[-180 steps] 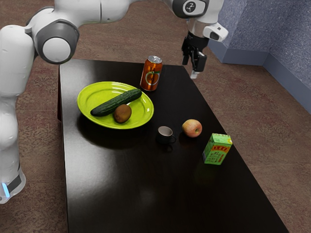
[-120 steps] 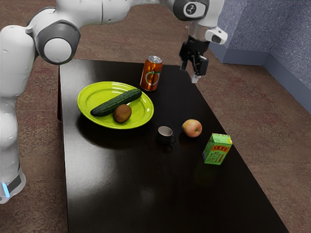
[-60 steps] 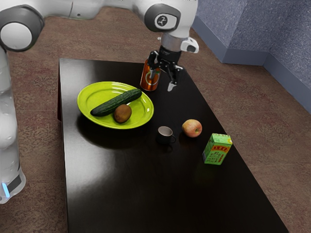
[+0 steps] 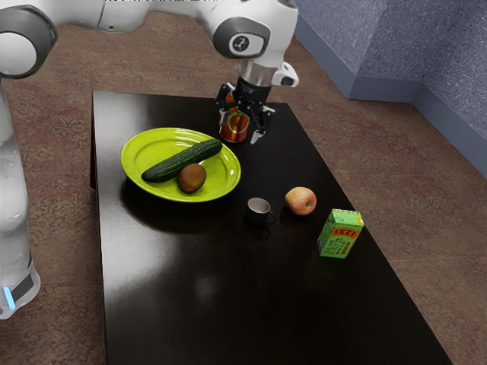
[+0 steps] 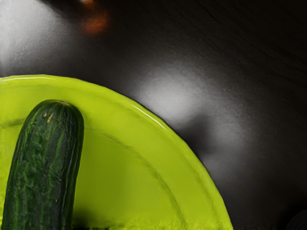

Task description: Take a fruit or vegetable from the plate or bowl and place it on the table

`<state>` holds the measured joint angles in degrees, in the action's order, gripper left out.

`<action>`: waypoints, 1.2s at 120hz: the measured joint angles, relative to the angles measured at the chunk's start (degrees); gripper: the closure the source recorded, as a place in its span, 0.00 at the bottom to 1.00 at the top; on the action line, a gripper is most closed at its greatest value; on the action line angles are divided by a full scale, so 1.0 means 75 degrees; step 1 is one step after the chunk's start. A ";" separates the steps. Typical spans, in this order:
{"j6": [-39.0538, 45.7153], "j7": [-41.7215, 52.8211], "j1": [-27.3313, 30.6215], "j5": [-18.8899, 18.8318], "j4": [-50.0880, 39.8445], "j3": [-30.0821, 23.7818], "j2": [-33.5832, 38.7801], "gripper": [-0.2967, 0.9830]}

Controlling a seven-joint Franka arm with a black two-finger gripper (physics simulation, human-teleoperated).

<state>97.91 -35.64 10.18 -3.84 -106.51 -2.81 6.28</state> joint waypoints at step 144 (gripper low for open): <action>0.0320 0.0345 0.0041 0.0253 -0.2154 0.1203 0.1019 0.23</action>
<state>100.30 -33.05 10.49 -1.94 -122.67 6.21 13.92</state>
